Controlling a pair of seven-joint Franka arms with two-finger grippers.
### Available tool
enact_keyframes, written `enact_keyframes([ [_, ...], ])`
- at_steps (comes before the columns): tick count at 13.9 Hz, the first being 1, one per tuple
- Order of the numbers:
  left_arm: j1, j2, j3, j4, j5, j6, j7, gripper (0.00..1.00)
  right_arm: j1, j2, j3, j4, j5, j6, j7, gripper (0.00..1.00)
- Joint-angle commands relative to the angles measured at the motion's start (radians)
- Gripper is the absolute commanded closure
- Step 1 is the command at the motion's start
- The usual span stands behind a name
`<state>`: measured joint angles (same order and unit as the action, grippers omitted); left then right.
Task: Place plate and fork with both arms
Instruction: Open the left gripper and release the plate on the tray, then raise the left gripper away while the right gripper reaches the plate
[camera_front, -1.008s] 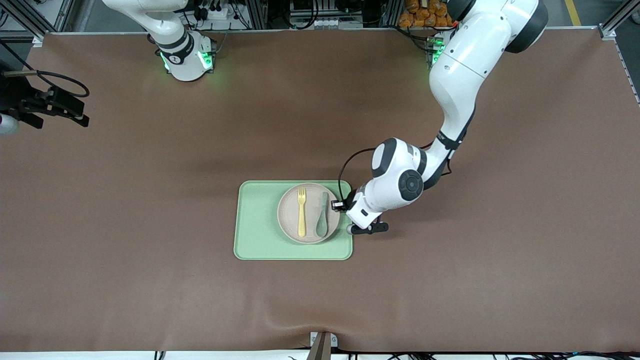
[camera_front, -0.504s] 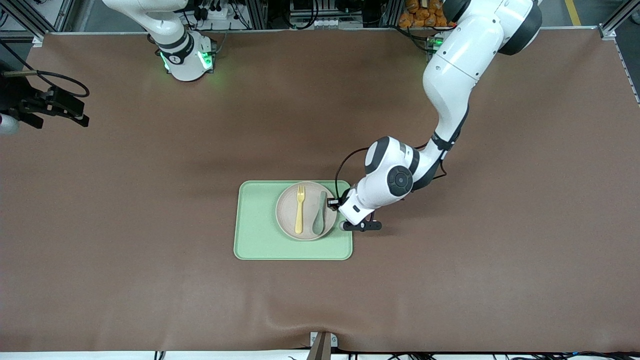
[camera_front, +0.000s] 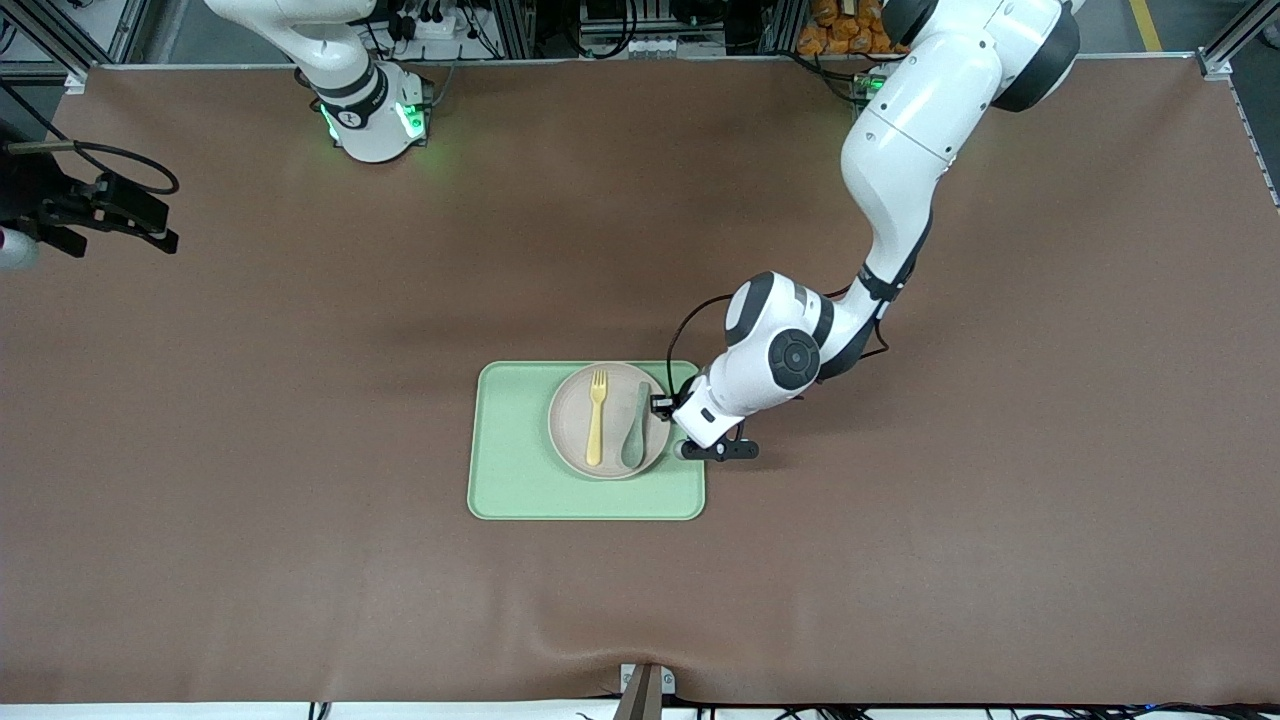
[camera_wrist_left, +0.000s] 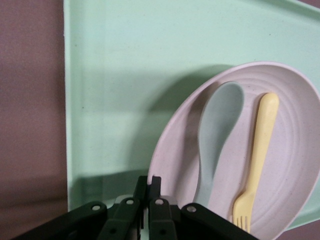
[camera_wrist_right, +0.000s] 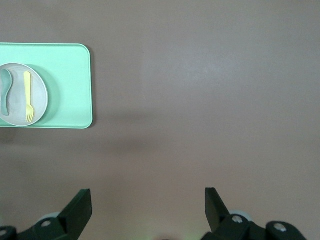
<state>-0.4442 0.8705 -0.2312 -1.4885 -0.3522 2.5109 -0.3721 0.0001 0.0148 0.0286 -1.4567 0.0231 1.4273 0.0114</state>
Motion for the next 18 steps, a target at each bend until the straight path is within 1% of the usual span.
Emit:
enact_keyframes([
  [1,-0.007,0.01,0.01,0.031,0.027,0.014,-0.024,0.4,0.001,-0.01,-0.001,-0.007,0.008,-0.002,-0.01,0.0],
  [2,-0.005,-0.005,0.01,0.033,0.025,0.013,-0.039,0.0,0.001,-0.01,-0.001,-0.004,0.008,-0.002,-0.008,0.0],
  [5,0.008,-0.06,0.016,0.031,0.027,-0.015,-0.067,0.0,0.003,-0.006,0.001,0.001,0.012,-0.001,-0.008,0.0],
  [6,0.009,-0.088,0.035,0.033,0.027,-0.049,-0.067,0.0,0.008,-0.006,0.001,0.002,0.012,-0.001,-0.008,0.0],
  [8,0.012,-0.177,0.07,0.031,0.027,-0.166,-0.08,0.0,0.014,-0.004,0.001,0.006,0.012,0.005,-0.01,0.0],
  [10,0.031,-0.282,0.11,0.03,0.027,-0.306,-0.137,0.0,0.011,0.016,-0.001,0.006,0.023,0.01,-0.01,0.0],
  [12,0.097,-0.375,0.113,0.028,0.03,-0.433,-0.146,0.0,0.04,0.024,0.001,0.006,0.023,0.01,-0.011,0.0],
  [13,0.135,-0.418,0.113,0.028,0.038,-0.492,-0.142,0.0,0.056,0.046,0.001,0.004,0.023,0.007,-0.011,0.0],
  [14,0.178,-0.459,0.112,0.028,0.085,-0.551,-0.136,0.0,0.075,0.063,0.001,0.004,0.023,0.01,-0.01,0.0],
  [16,0.229,-0.543,0.112,0.028,0.201,-0.663,-0.102,0.0,0.107,0.092,0.001,0.024,0.023,0.03,0.005,0.0],
  [18,0.293,-0.617,0.112,0.028,0.223,-0.782,-0.1,0.0,0.127,0.131,0.002,0.051,0.041,0.048,0.01,0.0],
])
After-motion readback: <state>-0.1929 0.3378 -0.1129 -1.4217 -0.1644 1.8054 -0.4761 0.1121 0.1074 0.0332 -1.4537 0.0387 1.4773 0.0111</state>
